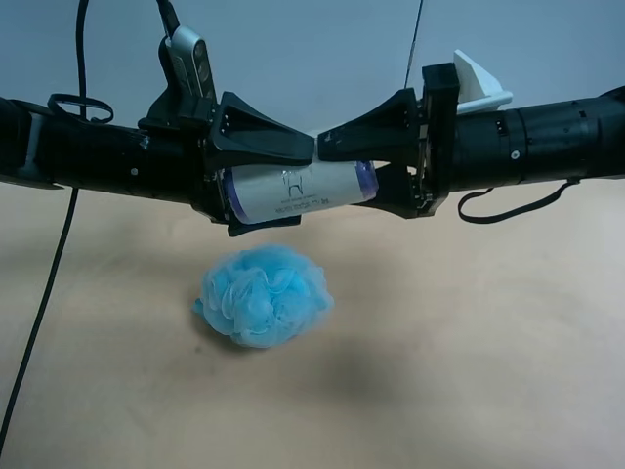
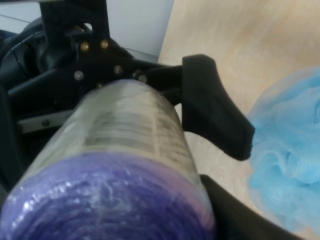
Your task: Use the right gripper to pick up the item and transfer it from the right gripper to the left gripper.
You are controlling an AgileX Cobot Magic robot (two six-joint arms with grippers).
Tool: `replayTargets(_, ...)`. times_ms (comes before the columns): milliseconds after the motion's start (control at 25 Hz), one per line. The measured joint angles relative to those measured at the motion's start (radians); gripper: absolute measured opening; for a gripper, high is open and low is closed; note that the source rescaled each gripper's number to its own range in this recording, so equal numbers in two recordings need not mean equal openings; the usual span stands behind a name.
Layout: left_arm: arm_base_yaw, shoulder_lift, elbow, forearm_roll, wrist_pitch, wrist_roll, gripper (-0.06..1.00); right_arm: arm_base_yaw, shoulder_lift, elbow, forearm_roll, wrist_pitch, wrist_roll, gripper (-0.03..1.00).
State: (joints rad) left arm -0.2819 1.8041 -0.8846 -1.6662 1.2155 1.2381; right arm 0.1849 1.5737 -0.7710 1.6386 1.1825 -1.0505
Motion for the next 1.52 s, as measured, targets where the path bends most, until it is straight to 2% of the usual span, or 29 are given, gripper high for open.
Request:
replayTargets(200,0.0,0.0,0.0,0.021,-0.004,-0.003,1.0,-0.05,0.0,0.0,0.008,0.0,0.0,0.0)
replayTargets(1080,0.0,0.001,0.0,-0.056,-0.004,0.019,0.98,-0.028,0.0,0.0,-0.012,0.0,0.007,0.0)
replayTargets(1200,0.0,0.001,0.0,-0.057,-0.004,0.019,0.78,-0.022,0.0,0.0,-0.009,0.002,0.007,0.0)
replayTargets(1280,0.0,0.001,0.0,-0.06,-0.003,0.019,0.54,-0.022,0.0,0.0,-0.001,0.0,0.006,0.0)
replayTargets(1360,0.0,0.001,0.0,-0.061,0.0,0.019,0.37,-0.022,0.0,0.0,-0.001,-0.002,0.006,0.0)
replayTargets(1520,0.0,0.001,0.0,-0.061,0.001,0.013,0.32,-0.022,0.0,0.0,-0.001,-0.002,0.006,0.0)
